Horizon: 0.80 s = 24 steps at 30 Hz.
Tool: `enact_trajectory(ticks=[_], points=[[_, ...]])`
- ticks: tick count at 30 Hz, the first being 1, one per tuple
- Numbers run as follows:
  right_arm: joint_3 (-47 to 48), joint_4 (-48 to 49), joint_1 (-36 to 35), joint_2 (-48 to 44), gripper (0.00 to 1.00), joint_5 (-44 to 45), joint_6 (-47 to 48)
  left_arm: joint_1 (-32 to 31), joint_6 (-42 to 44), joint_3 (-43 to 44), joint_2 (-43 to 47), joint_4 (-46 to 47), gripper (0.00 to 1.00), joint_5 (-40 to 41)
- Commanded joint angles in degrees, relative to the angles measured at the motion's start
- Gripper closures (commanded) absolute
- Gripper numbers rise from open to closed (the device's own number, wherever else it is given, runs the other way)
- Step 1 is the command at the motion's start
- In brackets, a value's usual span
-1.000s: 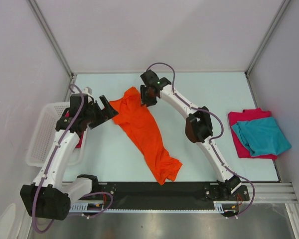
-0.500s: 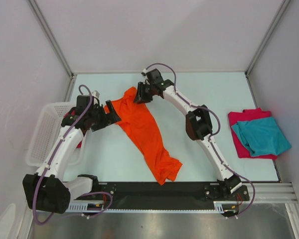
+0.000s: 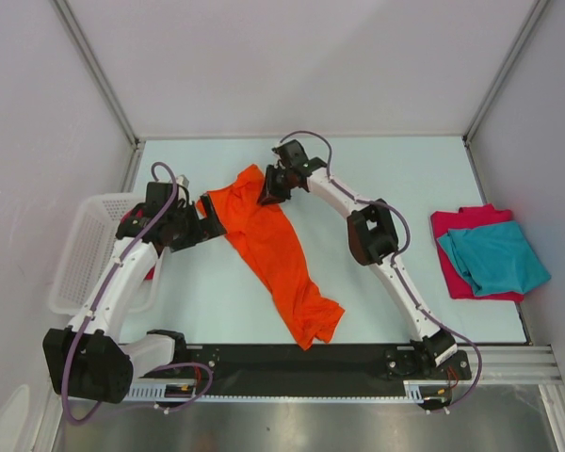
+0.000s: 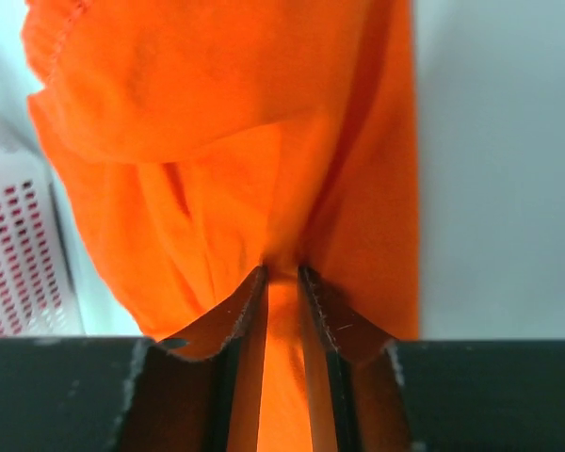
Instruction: Fold and stack the t-shirts
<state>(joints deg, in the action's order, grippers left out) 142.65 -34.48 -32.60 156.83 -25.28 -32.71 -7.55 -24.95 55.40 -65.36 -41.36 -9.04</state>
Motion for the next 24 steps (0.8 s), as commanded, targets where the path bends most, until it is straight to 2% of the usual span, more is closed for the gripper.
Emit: enact_trajectory(ticks=[1,5,8,14,20,23,24], points=[[-2.11,-13.41,2.45,0.59,0.76,21.57,0.45,-0.36,1.83,2.26,0.94,-0.65,0.0,1.13],[-4.04,-13.95,4.73,-2.49,0.75,30.0,-1.39,-0.36,2.01,2.08,1.38,-0.82,0.0,1.22],[-4.05,-13.95,7.37,-3.9,0.73,32.39,-2.45,-0.27,2.27,2.08,1.82,-1.0,0.0,1.3],[-2.29,-15.62,12.64,-3.38,0.73,31.78,-2.27,-0.1,2.89,1.82,2.52,-1.53,0.0,1.74],[-2.38,-15.53,11.69,-5.57,0.72,31.17,0.45,-0.09,2.54,0.86,2.17,-0.65,0.0,1.04],[-0.88,-15.62,10.37,-6.1,0.63,27.58,1.68,-0.09,2.19,0.42,1.91,0.14,0.0,0.6],[-0.97,-15.27,9.93,-6.54,0.63,26.34,1.94,-0.09,2.1,0.15,1.99,0.58,0.0,0.51]])
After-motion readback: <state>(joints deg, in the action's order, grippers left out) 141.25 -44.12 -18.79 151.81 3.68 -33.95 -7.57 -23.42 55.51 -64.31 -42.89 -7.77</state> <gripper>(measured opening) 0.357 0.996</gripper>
